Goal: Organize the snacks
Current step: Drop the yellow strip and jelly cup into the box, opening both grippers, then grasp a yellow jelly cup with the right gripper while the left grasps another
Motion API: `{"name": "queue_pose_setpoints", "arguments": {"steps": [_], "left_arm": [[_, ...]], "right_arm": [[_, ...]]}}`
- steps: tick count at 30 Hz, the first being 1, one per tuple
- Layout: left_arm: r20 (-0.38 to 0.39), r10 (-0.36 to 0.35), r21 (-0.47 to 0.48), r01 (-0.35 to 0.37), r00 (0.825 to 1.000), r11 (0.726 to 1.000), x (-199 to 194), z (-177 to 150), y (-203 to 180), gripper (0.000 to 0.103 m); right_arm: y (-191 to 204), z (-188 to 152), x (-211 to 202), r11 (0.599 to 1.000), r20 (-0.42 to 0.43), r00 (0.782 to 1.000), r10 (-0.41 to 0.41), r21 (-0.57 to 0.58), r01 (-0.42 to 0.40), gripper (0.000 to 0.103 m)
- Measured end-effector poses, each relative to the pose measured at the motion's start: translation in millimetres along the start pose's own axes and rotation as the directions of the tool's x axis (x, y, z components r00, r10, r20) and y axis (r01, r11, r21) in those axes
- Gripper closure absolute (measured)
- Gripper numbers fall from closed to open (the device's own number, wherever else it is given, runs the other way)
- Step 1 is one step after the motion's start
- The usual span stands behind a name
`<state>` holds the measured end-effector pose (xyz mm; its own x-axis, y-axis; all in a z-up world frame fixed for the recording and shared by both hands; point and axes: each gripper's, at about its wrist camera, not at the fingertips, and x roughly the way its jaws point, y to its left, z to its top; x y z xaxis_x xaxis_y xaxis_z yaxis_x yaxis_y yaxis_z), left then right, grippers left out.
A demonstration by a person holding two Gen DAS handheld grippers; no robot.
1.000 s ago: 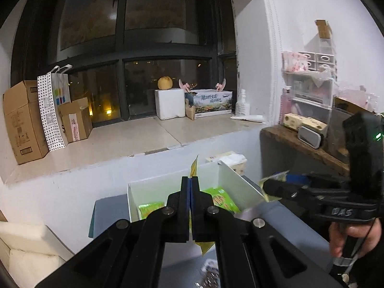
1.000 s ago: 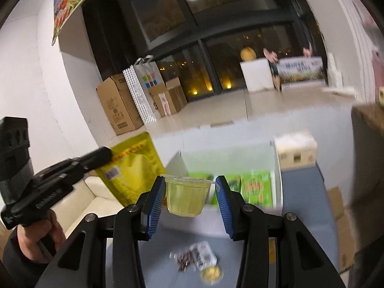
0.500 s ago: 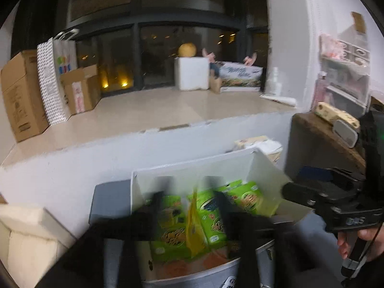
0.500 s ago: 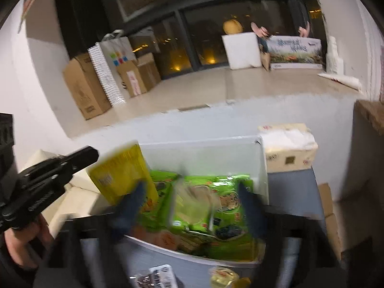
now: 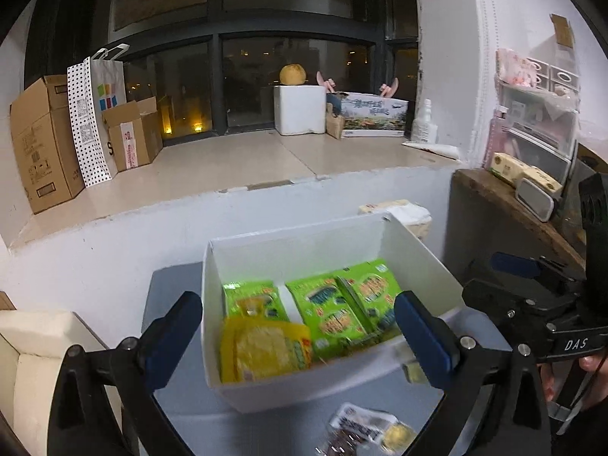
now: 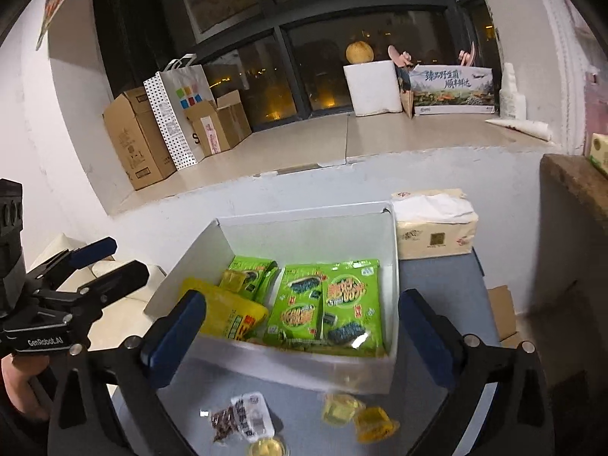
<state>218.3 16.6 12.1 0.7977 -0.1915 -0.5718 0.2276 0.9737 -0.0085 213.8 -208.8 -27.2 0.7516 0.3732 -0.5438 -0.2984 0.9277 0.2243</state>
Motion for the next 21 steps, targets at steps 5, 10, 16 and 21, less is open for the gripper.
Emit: {"name": "queue_pose_setpoints", "arguments": {"steps": [5, 10, 16, 21], "left_arm": [[-0.016, -0.050, -0.056, 0.049, 0.999, 0.997, -27, -30, -12, 0.000], [-0.031, -0.062, -0.086, 0.059, 0.998, 0.995, -46, -61, -23, 0.000], [-0.081, -0.063, -0.138, 0.051, 0.995, 0.989, -55, -108, -25, 0.000], [-0.146, -0.078, -0.172, 0.052, 0.986, 0.984, -52, -148, -25, 0.000]], "right_arm": [[12, -22, -29, 0.998, -0.007, 0.999, -0.040, -0.042, 0.040, 0.000], [14, -44, -46, 0.996, -0.018, 0.998, -0.056, -0.069, 0.054, 0.000], [-10, -82, -44, 0.993, -0.062, 0.993, -0.103, -0.063, 0.099, 0.000], [-46, -123, -18, 0.989, -0.137, 0.980, -0.147, -0.043, 0.142, 0.000]]}}
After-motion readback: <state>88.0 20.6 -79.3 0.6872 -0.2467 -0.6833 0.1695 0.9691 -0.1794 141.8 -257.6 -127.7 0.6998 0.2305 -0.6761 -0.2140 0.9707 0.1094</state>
